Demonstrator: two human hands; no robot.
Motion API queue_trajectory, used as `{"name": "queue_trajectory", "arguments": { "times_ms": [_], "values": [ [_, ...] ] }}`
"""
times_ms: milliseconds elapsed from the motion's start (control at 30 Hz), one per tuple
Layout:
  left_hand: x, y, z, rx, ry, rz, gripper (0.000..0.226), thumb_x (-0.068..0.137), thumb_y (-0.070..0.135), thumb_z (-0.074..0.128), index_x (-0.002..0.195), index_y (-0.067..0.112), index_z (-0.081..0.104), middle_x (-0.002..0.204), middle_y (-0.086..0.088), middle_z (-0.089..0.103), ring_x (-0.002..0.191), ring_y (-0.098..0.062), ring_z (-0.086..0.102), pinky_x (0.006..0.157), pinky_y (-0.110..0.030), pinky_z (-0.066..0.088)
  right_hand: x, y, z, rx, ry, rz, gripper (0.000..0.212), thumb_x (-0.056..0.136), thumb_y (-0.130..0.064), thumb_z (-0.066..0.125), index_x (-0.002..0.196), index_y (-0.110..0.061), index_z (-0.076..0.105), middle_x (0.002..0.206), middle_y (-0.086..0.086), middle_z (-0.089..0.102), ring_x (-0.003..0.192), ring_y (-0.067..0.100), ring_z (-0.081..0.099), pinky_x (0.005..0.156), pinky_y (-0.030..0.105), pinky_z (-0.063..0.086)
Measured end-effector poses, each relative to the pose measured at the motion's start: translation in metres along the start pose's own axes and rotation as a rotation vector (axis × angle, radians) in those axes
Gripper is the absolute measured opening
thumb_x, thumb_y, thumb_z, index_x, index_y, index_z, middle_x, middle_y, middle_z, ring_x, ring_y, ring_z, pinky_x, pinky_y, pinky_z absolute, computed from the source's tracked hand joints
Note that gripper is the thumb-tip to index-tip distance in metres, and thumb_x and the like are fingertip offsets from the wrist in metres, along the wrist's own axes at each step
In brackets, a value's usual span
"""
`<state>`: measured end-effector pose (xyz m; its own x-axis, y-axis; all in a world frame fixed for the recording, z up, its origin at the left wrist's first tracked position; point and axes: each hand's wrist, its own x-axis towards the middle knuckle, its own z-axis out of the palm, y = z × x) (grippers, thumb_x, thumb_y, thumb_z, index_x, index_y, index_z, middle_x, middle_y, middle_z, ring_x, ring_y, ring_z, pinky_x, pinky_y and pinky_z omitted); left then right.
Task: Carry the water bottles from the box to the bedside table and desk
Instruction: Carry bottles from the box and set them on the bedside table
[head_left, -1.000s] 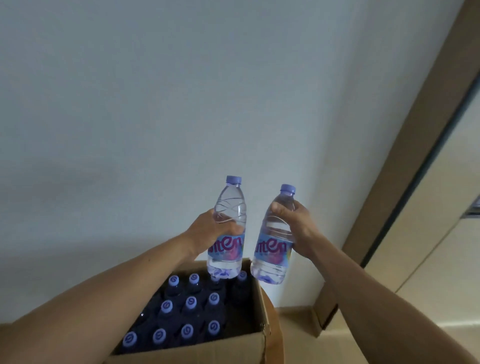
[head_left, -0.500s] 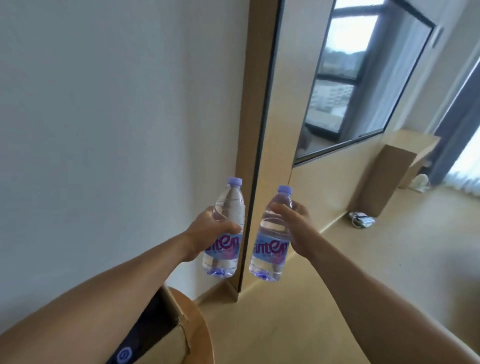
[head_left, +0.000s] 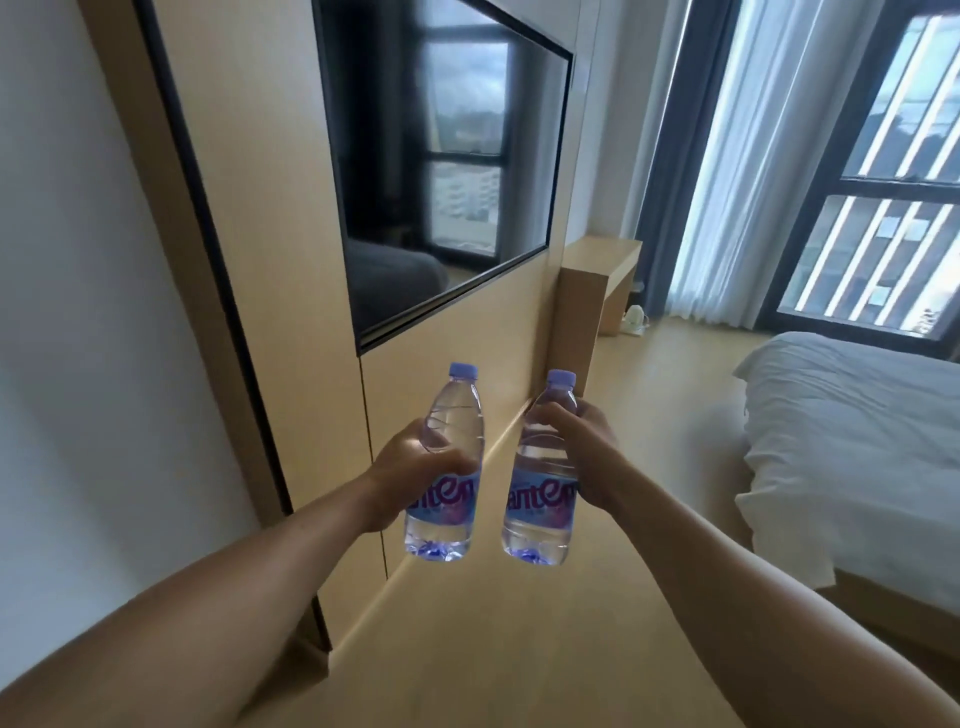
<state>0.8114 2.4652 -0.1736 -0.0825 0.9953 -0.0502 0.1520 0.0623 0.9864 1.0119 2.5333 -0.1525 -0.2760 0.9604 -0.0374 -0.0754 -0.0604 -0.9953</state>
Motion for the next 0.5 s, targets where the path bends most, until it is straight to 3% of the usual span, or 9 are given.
{"name": "queue_trajectory", "arguments": {
  "times_ms": [100,233,367,500],
  "values": [
    [0.035,0.013,0.036,-0.012,-0.064,0.028,0.016,0.068,0.021,0.075,0.072,0.023,0.059,0.068,0.001,0.067,0.07,-0.023,0.069,0.065,-0.034,0.057,0.017,-0.007,-0.046,0.003,0.066,-0.002,0.006,0.085,-0.007,0.065,0.082,-0.012,0.063,0.07,0.005,0.069,0.068,0.019,0.07,0.073,0.04,0.058],
    [0.091,0.021,0.076,0.012,-0.19,0.044,0.018,0.071,0.022,0.074,0.058,0.029,0.063,0.068,0.0,0.067,0.07,-0.025,0.068,0.069,-0.036,0.055,0.05,-0.008,-0.094,0.025,0.203,0.013,0.012,0.08,-0.009,0.07,0.091,-0.01,0.065,0.08,0.011,0.071,0.073,0.025,0.072,0.078,0.049,0.058],
    [0.159,0.03,0.115,-0.001,-0.292,0.078,0.017,0.065,0.026,0.076,0.077,0.027,0.064,0.07,0.005,0.073,0.073,-0.02,0.073,0.069,-0.035,0.058,0.088,-0.015,-0.135,0.014,0.303,0.015,0.029,0.075,-0.015,0.075,0.1,-0.006,0.064,0.088,0.015,0.072,0.08,0.029,0.073,0.084,0.056,0.057],
    [0.233,0.044,0.147,-0.004,-0.419,0.09,0.038,0.061,0.03,0.081,0.093,0.02,0.062,0.085,-0.004,0.075,0.082,-0.024,0.076,0.072,-0.035,0.061,0.128,-0.027,-0.179,-0.032,0.419,-0.013,0.017,0.083,-0.011,0.071,0.098,-0.007,0.063,0.086,0.012,0.069,0.076,0.024,0.07,0.072,0.039,0.061]
  ]
}}
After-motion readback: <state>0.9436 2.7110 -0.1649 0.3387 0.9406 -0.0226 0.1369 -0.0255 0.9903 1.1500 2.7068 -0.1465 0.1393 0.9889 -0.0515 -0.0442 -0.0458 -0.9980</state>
